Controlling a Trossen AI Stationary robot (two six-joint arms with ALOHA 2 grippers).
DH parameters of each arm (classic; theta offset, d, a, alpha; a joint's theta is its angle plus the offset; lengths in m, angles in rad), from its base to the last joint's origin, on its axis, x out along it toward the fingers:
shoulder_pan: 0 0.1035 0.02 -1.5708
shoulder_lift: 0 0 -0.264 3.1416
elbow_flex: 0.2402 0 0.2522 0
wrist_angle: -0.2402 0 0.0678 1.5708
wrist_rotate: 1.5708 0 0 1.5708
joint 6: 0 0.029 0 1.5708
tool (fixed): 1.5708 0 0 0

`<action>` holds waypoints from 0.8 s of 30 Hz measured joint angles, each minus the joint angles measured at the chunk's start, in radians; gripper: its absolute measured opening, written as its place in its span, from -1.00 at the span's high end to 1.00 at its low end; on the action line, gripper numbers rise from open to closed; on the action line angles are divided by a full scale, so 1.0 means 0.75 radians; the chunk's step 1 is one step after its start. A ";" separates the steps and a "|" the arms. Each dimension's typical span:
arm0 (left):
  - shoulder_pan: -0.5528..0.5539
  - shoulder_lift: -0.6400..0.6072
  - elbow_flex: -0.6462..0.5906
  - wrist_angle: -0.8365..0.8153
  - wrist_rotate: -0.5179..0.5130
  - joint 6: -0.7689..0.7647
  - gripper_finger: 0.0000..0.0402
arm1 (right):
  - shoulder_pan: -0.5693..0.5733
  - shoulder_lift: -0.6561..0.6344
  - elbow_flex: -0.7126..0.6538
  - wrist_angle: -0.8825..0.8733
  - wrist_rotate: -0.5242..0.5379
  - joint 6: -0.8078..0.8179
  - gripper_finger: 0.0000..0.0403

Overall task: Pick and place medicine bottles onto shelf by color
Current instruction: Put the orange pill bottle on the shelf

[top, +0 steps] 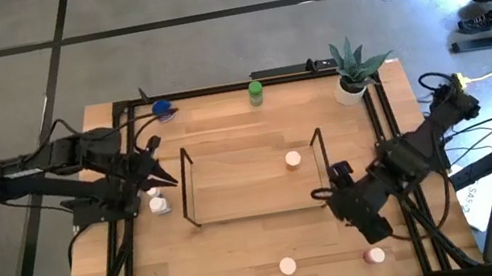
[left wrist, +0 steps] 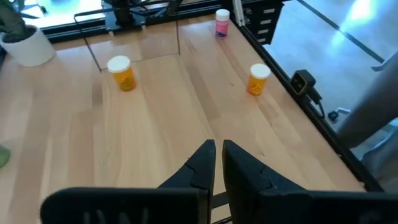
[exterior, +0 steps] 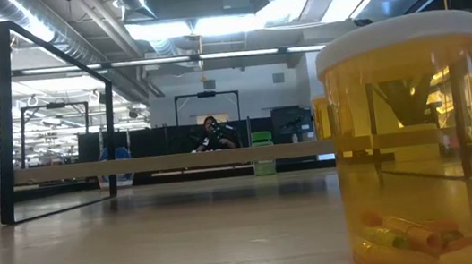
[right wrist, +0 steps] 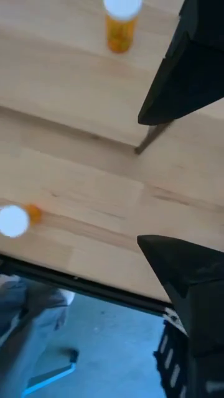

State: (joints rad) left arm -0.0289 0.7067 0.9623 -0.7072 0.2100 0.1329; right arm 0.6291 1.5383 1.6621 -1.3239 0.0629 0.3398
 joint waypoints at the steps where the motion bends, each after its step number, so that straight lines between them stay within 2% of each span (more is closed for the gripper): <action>1: -0.016 0.000 0.000 0.000 -0.010 -0.017 0.87 | 0.008 0.000 -0.007 0.005 0.000 0.000 -0.51; 8: -0.166 0.000 0.000 -0.007 -0.094 -0.207 0.87 | 0.004 0.000 -0.039 0.204 0.005 -0.004 -0.51; 16: -0.343 0.000 0.000 -0.190 -0.256 -0.603 0.87 | -0.025 0.000 -0.040 0.375 0.000 -0.003 -0.51; 21: -0.397 0.000 0.000 -0.280 -0.268 -0.833 0.87 | -0.024 -0.001 -0.040 0.483 -0.005 -0.006 -0.51; 24: -0.417 0.000 0.000 -0.290 -0.272 -0.886 0.87 | -0.024 -0.001 -0.040 0.544 -0.004 -0.004 -0.51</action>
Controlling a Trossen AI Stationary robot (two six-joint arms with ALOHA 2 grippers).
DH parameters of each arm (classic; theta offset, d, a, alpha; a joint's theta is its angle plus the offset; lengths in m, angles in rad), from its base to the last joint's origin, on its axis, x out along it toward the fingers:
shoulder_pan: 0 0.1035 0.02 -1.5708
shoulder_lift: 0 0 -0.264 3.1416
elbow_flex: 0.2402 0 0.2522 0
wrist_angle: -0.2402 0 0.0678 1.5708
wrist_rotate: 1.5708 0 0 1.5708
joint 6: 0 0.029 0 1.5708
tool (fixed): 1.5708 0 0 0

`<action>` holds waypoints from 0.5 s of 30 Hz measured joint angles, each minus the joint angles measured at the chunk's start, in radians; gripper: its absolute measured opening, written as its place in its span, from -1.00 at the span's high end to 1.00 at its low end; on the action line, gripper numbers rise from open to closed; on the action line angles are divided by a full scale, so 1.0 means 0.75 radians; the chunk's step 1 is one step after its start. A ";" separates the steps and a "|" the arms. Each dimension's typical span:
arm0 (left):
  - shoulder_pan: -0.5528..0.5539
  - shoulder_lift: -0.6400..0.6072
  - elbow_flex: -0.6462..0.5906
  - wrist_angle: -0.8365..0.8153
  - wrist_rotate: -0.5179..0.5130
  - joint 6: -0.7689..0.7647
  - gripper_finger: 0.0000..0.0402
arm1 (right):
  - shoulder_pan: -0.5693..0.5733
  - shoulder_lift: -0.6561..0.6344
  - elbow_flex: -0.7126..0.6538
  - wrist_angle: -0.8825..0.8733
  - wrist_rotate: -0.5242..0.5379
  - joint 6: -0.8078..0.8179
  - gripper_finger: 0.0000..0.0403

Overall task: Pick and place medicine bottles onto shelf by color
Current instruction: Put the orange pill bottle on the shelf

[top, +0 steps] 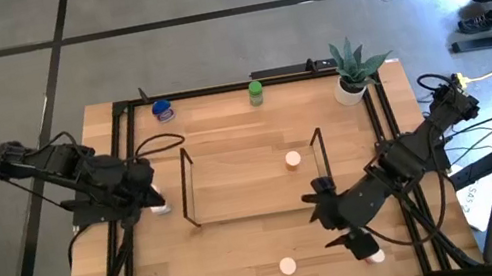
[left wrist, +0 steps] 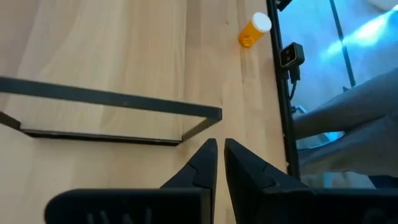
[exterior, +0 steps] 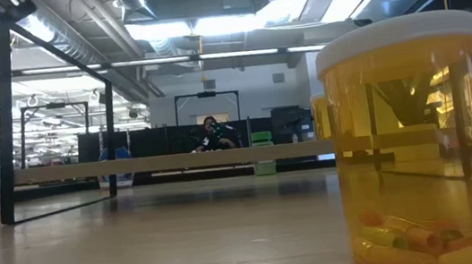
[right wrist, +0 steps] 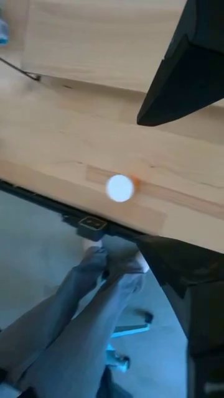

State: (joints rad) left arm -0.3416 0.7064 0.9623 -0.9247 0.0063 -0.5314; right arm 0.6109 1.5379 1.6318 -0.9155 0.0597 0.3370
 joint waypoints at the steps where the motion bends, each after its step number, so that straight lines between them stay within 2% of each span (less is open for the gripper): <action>1: -0.004 0.000 0.000 -0.004 0.000 -0.009 0.87 | -0.001 0.000 0.000 0.017 0.000 -0.001 -0.51; 11: -0.039 0.000 0.000 -0.005 -0.021 -0.013 0.87 | 0.000 0.000 0.000 0.210 0.000 0.044 -0.51; 15: -0.038 0.000 0.000 -0.005 -0.022 -0.013 0.87 | 0.000 0.000 0.000 0.210 0.001 0.044 -0.51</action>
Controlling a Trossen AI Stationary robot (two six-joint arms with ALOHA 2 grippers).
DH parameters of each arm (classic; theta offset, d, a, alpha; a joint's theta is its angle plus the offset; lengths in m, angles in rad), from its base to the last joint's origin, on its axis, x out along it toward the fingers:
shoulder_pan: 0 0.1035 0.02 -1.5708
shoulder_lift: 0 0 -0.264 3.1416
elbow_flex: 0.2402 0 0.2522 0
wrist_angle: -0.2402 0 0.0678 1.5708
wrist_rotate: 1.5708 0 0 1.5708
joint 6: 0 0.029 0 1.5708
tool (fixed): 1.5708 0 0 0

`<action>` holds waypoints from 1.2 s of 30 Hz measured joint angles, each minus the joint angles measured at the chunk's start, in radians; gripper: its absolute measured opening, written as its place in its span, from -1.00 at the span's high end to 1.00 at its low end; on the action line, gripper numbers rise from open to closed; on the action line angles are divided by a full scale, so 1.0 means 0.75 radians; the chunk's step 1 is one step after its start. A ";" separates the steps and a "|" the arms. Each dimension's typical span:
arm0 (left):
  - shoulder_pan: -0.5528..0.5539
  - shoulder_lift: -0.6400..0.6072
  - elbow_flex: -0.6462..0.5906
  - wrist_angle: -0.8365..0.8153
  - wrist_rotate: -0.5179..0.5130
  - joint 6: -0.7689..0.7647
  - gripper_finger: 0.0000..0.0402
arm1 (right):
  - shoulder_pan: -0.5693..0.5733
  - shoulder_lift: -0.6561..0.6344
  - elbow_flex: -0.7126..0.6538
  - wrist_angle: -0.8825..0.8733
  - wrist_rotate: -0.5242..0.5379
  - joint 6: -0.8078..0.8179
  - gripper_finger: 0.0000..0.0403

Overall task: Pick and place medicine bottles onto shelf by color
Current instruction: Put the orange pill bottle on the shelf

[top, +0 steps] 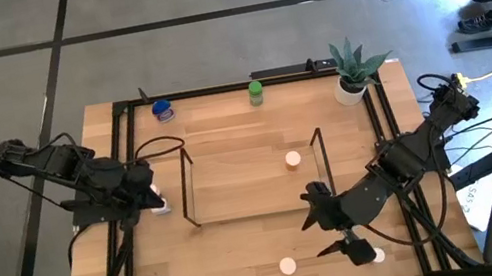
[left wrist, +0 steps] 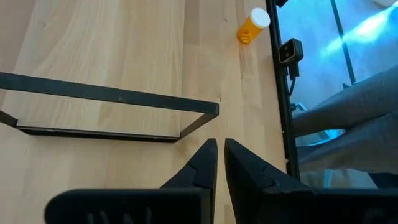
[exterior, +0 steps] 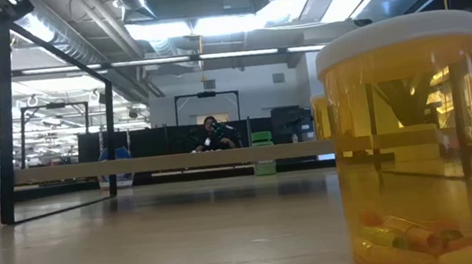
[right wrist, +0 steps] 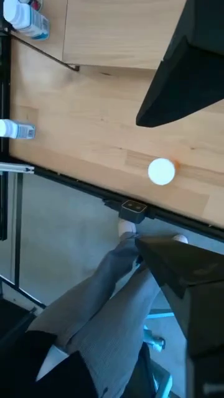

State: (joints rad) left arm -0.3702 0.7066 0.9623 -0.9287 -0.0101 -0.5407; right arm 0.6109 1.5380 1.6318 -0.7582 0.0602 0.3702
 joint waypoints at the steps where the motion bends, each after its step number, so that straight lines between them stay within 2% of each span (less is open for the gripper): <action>1: 0.000 0.000 0.000 0.000 0.000 0.000 0.87 | 0.000 0.003 0.000 0.000 0.002 0.004 -0.51; 6: 0.001 0.000 0.000 -0.004 0.000 0.002 0.87 | -0.007 0.045 0.000 -0.043 0.067 0.127 -0.51; 17: 0.000 0.000 0.000 -0.006 0.027 0.107 0.87 | -0.080 0.195 0.000 -0.064 0.052 0.267 -0.51; 22: 0.000 0.000 0.000 -0.008 0.071 0.109 0.87 | -0.098 0.253 0.000 -0.064 0.024 0.270 -0.51; 29: 0.000 0.000 0.000 -0.008 0.074 0.142 0.87 | -0.111 0.300 0.000 -0.070 0.018 0.277 -0.51; 36: 0.000 0.000 0.000 -0.009 0.075 0.165 0.87 | -0.135 0.349 0.000 -0.092 -0.052 0.272 -0.51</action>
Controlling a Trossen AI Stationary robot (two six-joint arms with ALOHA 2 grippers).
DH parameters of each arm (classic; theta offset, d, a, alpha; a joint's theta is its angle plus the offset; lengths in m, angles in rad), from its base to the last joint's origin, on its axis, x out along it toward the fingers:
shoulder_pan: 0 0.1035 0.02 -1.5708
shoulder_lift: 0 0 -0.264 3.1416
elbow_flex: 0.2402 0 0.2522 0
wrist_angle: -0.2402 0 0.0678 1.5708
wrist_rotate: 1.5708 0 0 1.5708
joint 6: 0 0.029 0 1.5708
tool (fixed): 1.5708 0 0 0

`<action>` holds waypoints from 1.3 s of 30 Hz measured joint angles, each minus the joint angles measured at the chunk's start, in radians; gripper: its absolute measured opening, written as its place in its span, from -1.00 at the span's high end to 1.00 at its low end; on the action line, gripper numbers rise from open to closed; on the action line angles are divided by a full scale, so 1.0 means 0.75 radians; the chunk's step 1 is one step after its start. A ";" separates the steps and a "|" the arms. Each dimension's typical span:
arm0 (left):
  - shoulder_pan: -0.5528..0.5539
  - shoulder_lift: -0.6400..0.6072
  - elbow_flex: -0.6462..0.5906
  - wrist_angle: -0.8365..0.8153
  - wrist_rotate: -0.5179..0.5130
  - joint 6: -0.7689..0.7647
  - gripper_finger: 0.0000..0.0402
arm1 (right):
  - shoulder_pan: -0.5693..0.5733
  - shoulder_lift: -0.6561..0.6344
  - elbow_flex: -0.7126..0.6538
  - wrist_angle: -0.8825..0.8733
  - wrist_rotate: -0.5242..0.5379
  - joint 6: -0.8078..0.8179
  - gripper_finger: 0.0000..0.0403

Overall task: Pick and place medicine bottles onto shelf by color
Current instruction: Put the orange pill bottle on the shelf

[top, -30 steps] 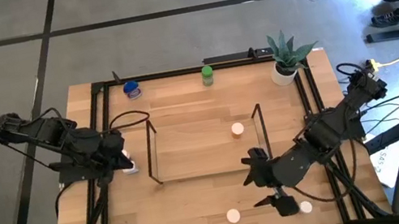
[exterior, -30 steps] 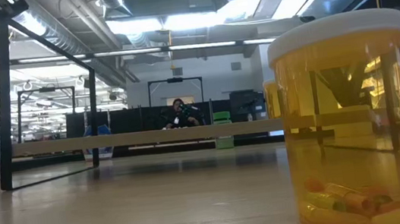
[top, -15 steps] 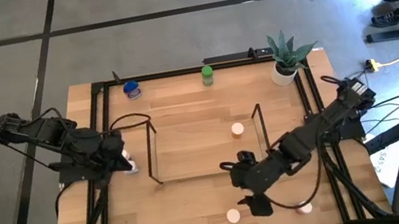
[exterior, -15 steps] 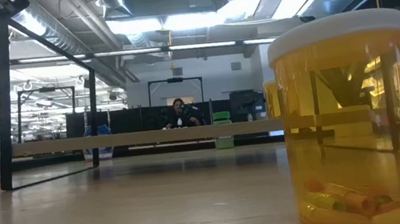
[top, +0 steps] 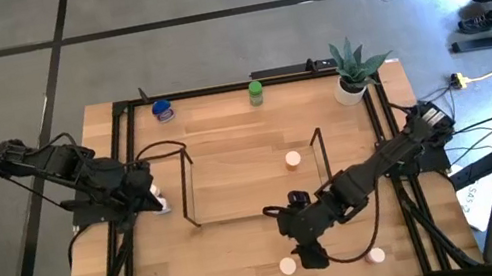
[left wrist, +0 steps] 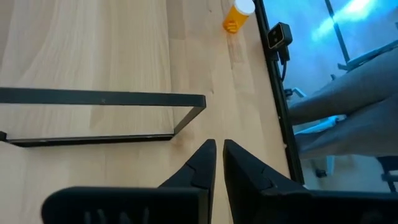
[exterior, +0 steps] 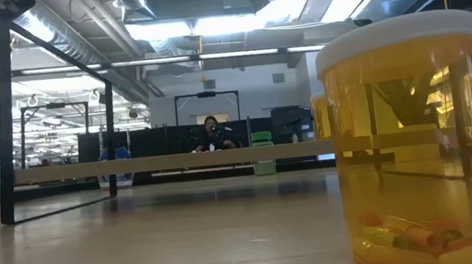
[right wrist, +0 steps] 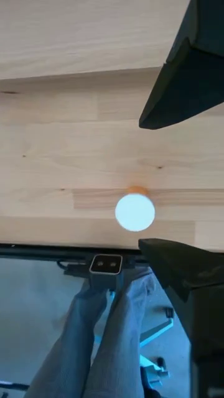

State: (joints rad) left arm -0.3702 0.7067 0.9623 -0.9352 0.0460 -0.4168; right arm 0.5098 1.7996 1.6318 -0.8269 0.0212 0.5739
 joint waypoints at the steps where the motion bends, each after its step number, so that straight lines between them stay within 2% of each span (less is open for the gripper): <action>1: 0.000 -0.001 0.000 0.001 0.000 0.022 0.87 | -0.003 0.005 0.000 -0.003 0.000 0.000 -0.51; 21: 0.000 0.000 0.000 0.001 -0.004 0.299 0.87 | -0.011 0.053 -0.001 0.004 -0.001 0.008 -0.51; 39: 0.001 -0.001 0.000 0.002 -0.005 0.301 0.87 | -0.011 0.117 -0.001 0.010 -0.066 -0.006 -0.51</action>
State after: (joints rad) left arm -0.3698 0.7063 0.9623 -0.9337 0.0422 -0.1913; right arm 0.5014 1.8874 1.6314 -0.8192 -0.0280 0.5694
